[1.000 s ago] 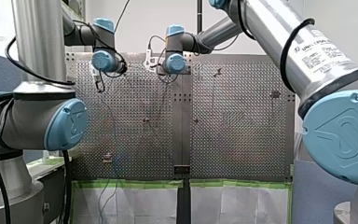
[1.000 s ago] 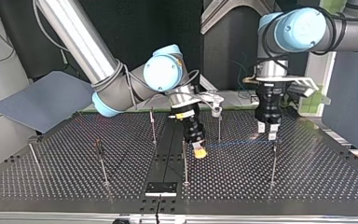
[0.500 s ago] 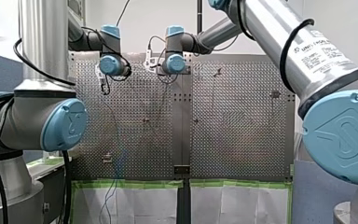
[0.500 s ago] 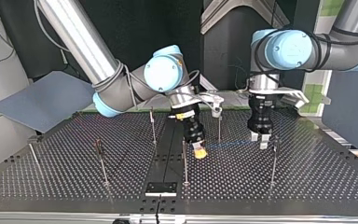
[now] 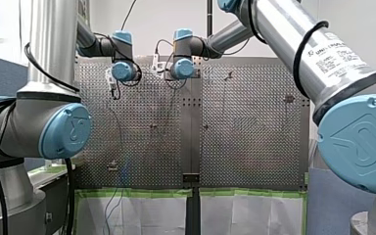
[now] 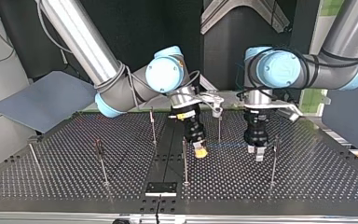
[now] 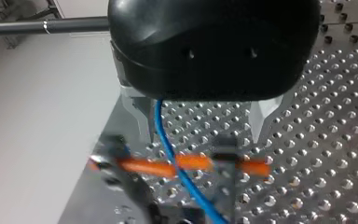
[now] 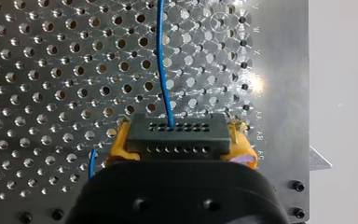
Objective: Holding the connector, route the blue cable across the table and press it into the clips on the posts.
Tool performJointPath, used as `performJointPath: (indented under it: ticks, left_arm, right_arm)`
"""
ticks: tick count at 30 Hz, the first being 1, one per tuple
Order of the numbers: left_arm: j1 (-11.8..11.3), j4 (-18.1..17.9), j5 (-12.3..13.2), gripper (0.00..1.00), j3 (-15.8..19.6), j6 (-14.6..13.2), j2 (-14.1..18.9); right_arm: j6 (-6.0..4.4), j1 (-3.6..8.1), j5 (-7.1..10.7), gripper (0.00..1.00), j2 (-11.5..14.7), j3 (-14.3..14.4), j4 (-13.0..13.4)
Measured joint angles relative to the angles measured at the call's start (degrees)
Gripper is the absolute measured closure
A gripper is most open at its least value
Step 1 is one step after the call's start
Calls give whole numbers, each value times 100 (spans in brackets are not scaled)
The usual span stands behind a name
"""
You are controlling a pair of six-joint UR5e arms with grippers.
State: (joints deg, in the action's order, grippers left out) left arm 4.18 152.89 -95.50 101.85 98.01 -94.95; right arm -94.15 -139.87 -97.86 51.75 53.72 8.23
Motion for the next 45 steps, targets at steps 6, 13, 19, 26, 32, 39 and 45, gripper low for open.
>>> performJointPath:
  ticks: [6,13,19,26,32,39,45]
  left_arm:
    - [7,13,-3,0,-149,-32,-215]
    - [46,19,-48,51,-165,-80,-246]
    - [108,38,-201,98,-167,-83,-246]
    - [136,47,-225,98,-157,125,-246]
    - [145,84,-284,98,-64,196,-246]
    - [154,114,-568,98,308,120,-195]
    - [142,-155,-610,98,653,140,-63]
  right_arm:
    - [8,0,2,98,-8,-12,3]
    - [9,0,2,98,-16,-14,1]
    - [10,-1,6,98,-21,-13,-4]
    - [9,-1,10,98,-33,-10,-9]
    - [9,-14,18,98,-79,-6,-24]
    - [9,-51,22,98,-208,-5,-44]
    - [0,-73,15,98,-303,4,-78]
